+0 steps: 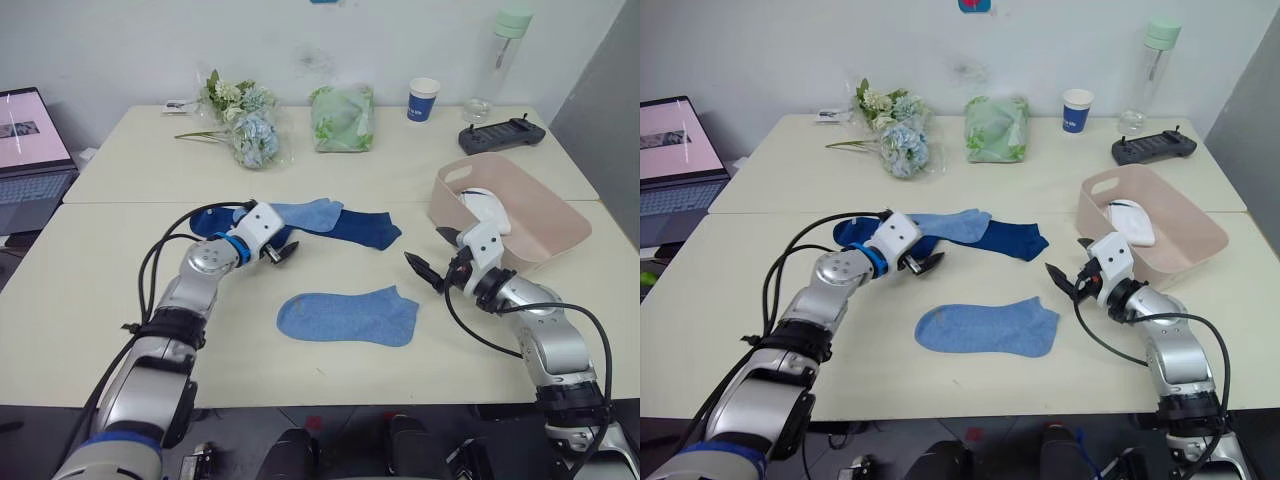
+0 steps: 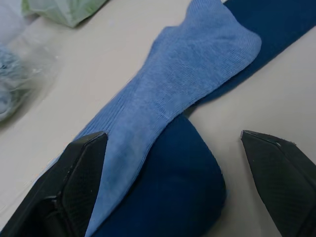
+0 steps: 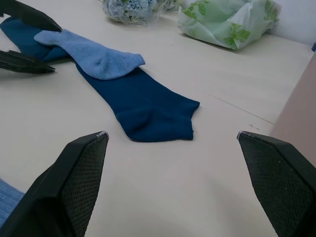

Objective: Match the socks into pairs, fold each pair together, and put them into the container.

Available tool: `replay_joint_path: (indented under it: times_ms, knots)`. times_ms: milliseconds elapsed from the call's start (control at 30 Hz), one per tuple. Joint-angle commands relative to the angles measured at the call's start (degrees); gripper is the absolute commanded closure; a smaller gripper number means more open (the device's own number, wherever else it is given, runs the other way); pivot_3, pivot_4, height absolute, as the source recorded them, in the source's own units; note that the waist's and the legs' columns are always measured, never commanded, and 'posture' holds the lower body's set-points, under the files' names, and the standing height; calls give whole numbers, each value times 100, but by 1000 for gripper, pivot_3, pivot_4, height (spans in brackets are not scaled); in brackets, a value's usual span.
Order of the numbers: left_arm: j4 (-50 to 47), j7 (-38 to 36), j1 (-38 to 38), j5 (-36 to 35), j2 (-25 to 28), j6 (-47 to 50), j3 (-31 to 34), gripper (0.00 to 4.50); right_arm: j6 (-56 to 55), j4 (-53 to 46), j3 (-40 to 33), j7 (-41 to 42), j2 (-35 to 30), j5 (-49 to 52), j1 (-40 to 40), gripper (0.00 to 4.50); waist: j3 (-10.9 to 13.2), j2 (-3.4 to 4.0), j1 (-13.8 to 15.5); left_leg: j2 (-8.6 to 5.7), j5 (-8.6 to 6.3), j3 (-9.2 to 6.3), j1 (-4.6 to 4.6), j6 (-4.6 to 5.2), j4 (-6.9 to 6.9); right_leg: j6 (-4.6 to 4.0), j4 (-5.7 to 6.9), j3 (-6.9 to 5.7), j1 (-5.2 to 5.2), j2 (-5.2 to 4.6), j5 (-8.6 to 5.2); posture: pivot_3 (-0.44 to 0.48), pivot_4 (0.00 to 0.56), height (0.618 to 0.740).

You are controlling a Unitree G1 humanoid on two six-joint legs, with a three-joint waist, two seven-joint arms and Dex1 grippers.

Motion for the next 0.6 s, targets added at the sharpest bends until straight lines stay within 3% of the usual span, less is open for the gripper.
replay_joint_path:
  times_ms: [33, 67, 167, 533, 600]
  knots:
    - [749, 419, -351, 227, -206, -506, -26, 22, -1, -371, -72, -105, -35, -30, 3, 0, 0, 0, 7, 0, 0, -1, 0, 0, 0, 0, 1, -1, 0, 0, 0, 0, 150, 740]
    - [900, 471, -424, 250, -254, -600, -14, 22, 9, -398, -64, -120, -32, -39, 22, 0, 0, 0, 8, 0, 0, -2, 0, 0, 1, 0, 1, -3, 0, 0, 0, 0, 150, 740]
    - [1269, 643, -646, 253, -409, -877, 49, 658, 69, -517, -60, -170, -27, -50, 92, 0, 0, -1, 9, -2, 0, -2, -1, 0, 4, 2, 3, -1, 2, -1, 1, 0, 150, 740]
    - [1622, 592, -850, 190, -523, -1259, 154, 4201, 79, -575, 19, -174, -73, -146, 101, 0, 0, -2, -46, -2, 0, -2, -2, 0, 4, 2, 6, -2, -1, 0, 1, 0, 150, 740]
    - [1608, 581, -856, 174, -529, -1282, 172, 4466, 96, -596, 22, -166, -47, -144, 109, 0, 0, -2, -60, -2, 0, -2, -2, 1, 5, 2, 6, -2, -1, -1, 1, 0, 150, 740]
